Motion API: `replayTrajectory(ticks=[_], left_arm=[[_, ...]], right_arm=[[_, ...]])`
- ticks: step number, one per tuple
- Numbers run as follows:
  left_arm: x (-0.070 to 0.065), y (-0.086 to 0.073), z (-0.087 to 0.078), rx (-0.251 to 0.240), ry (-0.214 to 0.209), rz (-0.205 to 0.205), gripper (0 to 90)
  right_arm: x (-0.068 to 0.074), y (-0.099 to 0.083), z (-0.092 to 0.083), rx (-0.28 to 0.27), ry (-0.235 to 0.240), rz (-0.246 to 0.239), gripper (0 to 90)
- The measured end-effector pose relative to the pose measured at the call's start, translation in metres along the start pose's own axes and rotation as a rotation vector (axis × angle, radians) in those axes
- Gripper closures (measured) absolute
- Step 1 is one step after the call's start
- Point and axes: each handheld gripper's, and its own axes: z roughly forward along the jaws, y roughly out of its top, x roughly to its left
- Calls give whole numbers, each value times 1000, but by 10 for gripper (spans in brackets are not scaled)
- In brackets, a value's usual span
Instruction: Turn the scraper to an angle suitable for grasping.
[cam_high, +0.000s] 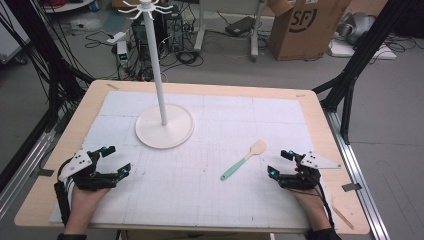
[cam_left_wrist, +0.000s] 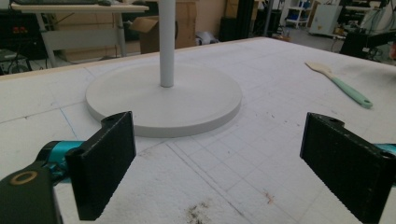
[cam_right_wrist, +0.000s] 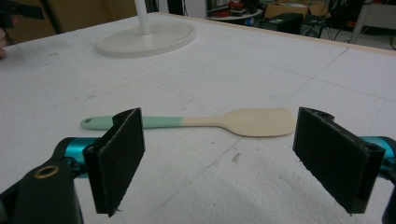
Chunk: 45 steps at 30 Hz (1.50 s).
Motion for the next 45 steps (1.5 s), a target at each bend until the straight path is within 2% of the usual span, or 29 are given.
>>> replayTrajectory(ticks=[2,7,10,15,18,25,26,27,28,34,36,40,42,43,44,45], left_arm=[[1,0,0,-4,2,-10,111],[0,0,0,-2,-1,0,111],[1,0,0,-5,4,-13,110],[0,0,0,0,8,-4,110],[0,0,0,0,9,-2,111],[-1,0,0,1,10,11,113],[-1,0,0,1,10,11,114],[-1,0,0,1,9,11,116],[-2,0,0,2,7,11,118],[-2,0,0,5,5,19,122],[-2,0,1,5,7,17,124],[-2,0,1,5,7,18,128],[-2,0,1,7,7,20,130],[-2,0,1,6,6,19,137],[-2,0,1,5,7,20,137],[-2,0,1,7,7,20,139]], right_arm=[[-2,0,-1,-3,-2,21,164],[-4,0,-2,-15,0,52,163],[-2,0,-2,-7,-1,27,163],[0,1,-1,-3,-3,-9,183],[3,3,-2,0,23,-43,305],[17,16,7,34,152,-118,643],[17,16,7,34,152,-118,643],[22,19,13,57,180,-152,711],[26,20,17,74,192,-157,749],[39,26,40,149,251,-218,894],[42,27,48,183,268,-246,898],[48,26,62,245,293,-264,899],[49,26,66,256,301,-268,899],[52,25,73,290,318,-279,900],[52,25,73,290,318,-279,900],[56,24,81,324,334,-297,900]])
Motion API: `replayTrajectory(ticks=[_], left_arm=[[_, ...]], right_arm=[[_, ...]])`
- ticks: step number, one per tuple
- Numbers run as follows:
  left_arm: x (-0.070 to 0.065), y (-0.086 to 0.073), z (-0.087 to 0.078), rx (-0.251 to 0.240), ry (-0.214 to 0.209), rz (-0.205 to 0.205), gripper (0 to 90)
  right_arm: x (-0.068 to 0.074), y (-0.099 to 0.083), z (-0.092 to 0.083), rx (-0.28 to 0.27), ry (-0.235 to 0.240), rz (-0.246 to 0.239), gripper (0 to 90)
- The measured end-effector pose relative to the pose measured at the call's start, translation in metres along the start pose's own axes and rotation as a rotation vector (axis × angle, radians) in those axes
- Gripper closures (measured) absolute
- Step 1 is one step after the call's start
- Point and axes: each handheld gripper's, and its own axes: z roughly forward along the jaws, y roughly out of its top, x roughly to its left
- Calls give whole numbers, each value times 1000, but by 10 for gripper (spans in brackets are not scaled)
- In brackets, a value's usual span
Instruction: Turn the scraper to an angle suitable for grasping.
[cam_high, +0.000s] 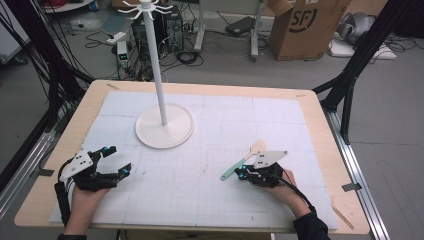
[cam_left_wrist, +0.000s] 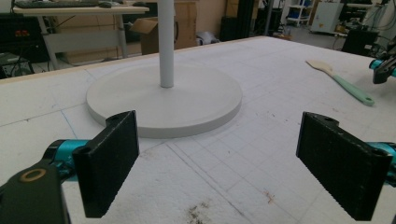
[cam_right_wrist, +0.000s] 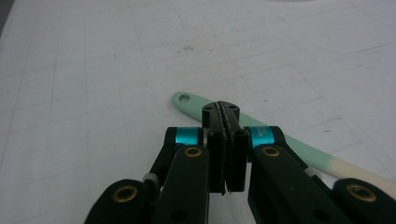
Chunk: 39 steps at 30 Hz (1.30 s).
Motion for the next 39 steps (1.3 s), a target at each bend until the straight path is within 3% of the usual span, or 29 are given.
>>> replayTrajectory(ticks=[5,9,13,21,24,26,31,37,39], left_arm=[[0,0,0,0,1,-1,140],[0,0,0,0,2,-1,143],[0,0,0,2,0,-1,145],[1,0,0,3,-1,-3,147],[1,0,0,2,-1,-4,151],[0,0,0,4,0,-4,151],[0,0,0,2,0,-3,151],[0,0,0,3,-3,5,151],[0,0,0,4,-5,7,151]], right_arm=[[2,5,18,76,13,-44,900],[-1,14,28,91,2,-65,900],[-5,24,39,110,-12,-71,900],[-28,49,72,144,-76,-49,900],[-45,56,83,142,-100,16,900],[-50,58,85,140,-112,31,900],[-71,61,92,139,-202,107,900],[-79,60,92,126,-207,146,900],[-80,63,81,80,-195,157,839]])
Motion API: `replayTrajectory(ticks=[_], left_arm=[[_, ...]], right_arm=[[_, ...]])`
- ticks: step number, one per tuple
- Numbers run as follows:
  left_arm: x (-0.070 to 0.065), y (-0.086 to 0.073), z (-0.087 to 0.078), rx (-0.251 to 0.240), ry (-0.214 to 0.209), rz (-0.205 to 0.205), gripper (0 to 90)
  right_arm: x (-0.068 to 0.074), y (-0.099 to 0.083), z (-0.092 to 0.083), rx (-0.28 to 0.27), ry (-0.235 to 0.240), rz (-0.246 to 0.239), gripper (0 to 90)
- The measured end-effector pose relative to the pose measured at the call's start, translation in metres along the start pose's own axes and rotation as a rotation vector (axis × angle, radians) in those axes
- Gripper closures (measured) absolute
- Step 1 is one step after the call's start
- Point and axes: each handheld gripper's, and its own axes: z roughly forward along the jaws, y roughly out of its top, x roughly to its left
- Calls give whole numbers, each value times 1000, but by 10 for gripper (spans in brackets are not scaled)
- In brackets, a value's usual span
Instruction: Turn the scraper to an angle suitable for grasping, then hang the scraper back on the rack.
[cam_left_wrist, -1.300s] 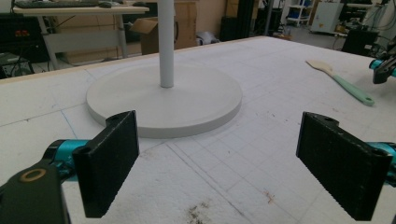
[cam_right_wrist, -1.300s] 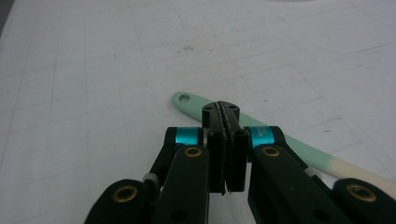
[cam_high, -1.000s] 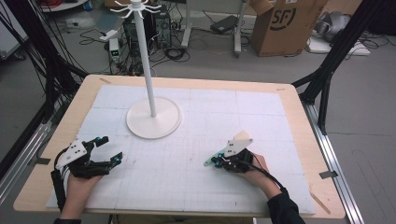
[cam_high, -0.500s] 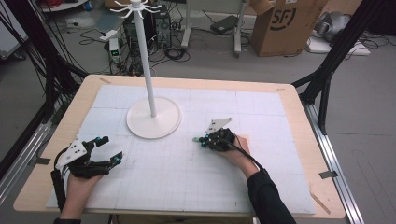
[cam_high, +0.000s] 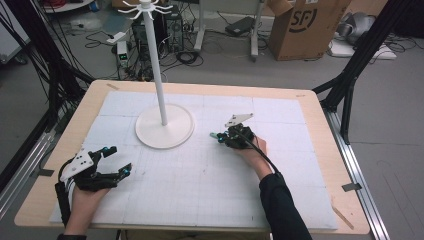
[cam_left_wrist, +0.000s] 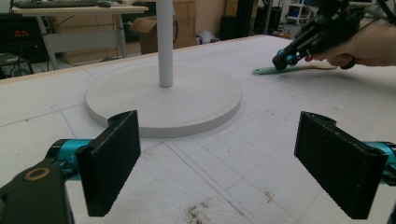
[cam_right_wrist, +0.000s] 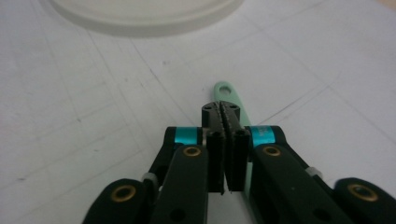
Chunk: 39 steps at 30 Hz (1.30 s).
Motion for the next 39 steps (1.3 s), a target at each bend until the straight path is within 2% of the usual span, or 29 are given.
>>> replayTrajectory(ticks=[2,3,4,5,6,7,8,9,10,11,12,13,14,15,16,17,18,19,21,25,27,31,35,39], left_arm=[[-1,0,0,0,1,3,151],[-1,0,0,0,3,5,151],[-1,0,0,2,4,8,151],[-1,0,0,2,4,8,151],[-1,0,0,1,4,6,151],[-1,0,0,1,4,5,151],[-1,0,0,1,5,4,151],[-1,0,0,1,3,3,151],[-1,0,0,1,5,4,151],[-1,0,0,1,6,5,151],[-1,0,0,3,6,7,151],[-1,0,0,0,6,6,151],[-1,0,0,0,5,5,151],[-1,0,0,0,4,6,151],[-1,0,0,0,4,5,151],[-1,0,0,0,4,5,150],[-1,0,0,0,3,4,150],[-1,0,0,0,3,4,151],[0,0,0,-1,2,0,150],[0,0,0,-1,5,-2,150],[0,0,0,-4,7,-4,150],[1,0,0,-2,8,-9,150],[1,0,0,0,6,-11,150],[1,0,0,-2,6,-13,150]], right_arm=[[-3,2,-13,-54,10,11,772],[-3,2,-13,-54,10,11,772],[-3,3,-21,-80,12,17,742],[-3,1,-40,-117,12,28,665],[-3,1,-40,-117,12,28,665],[-3,-2,-49,-135,0,32,641],[-3,-10,-69,-180,-9,43,609],[-3,-10,-69,-180,-9,43,609],[-4,-20,-85,-207,-20,76,533],[-4,-20,-85,-207,-20,76,533],[-3,-33,-100,-258,-74,62,506],[-3,-33,-100,-258,-74,62,506],[-2,-40,-106,-263,-84,72,482],[-3,-54,-117,-289,-107,76,431],[-3,-54,-117,-289,-107,76,431],[-2,-69,-126,-325,-124,97,383],[-2,-69,-126,-325,-124,97,383],[-3,-77,-130,-342,-120,106,353],[-3,-90,-137,-367,-149,122,295],[-5,-109,-146,-390,-194,197,215],[-6,-117,-149,-385,-211,201,215],[-6,-122,-151,-383,-220,193,216],[-5,-120,-154,-415,-195,166,275],[-6,-117,-154,-417,-190,162,287]])
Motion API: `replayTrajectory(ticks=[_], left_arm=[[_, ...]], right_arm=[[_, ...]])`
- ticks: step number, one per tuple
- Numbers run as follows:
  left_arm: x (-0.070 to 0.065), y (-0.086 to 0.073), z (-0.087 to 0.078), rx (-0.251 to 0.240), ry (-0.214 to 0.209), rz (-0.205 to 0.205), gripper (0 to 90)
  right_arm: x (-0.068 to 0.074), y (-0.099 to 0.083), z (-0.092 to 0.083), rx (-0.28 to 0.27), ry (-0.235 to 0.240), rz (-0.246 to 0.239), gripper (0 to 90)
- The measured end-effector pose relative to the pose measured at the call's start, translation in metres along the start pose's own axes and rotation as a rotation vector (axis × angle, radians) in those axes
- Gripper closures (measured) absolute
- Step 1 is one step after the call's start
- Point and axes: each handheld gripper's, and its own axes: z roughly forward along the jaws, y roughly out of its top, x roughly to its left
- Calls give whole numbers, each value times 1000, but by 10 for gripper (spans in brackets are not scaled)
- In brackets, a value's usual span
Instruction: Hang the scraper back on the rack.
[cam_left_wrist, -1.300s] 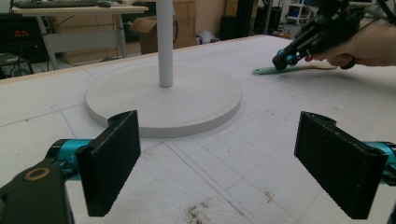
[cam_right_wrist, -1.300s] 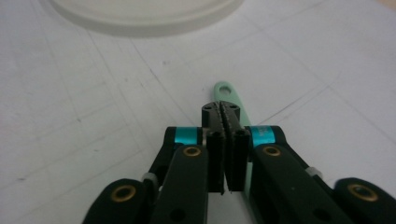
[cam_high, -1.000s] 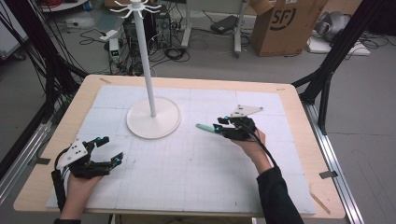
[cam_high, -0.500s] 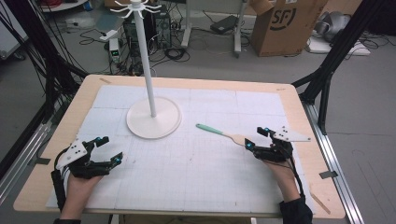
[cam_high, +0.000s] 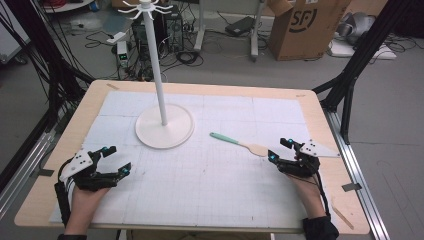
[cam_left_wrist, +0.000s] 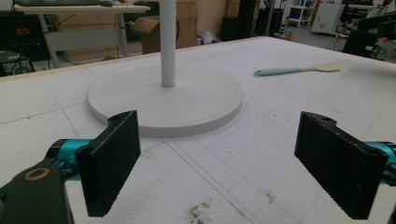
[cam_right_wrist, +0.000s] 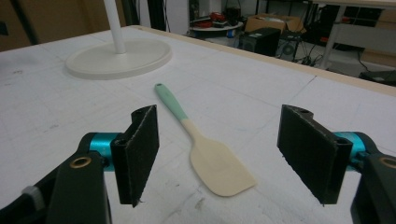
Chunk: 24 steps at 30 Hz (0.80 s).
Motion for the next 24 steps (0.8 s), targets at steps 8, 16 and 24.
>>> replayTrajectory(ticks=[8,16,24], left_arm=[[-1,0,0,1,5,5,151],[-1,0,1,5,7,7,153],[-1,0,1,6,4,11,153]], right_arm=[[-3,17,17,54,68,-44,264],[-6,38,54,160,120,-104,267],[-6,39,92,272,159,-134,328]])
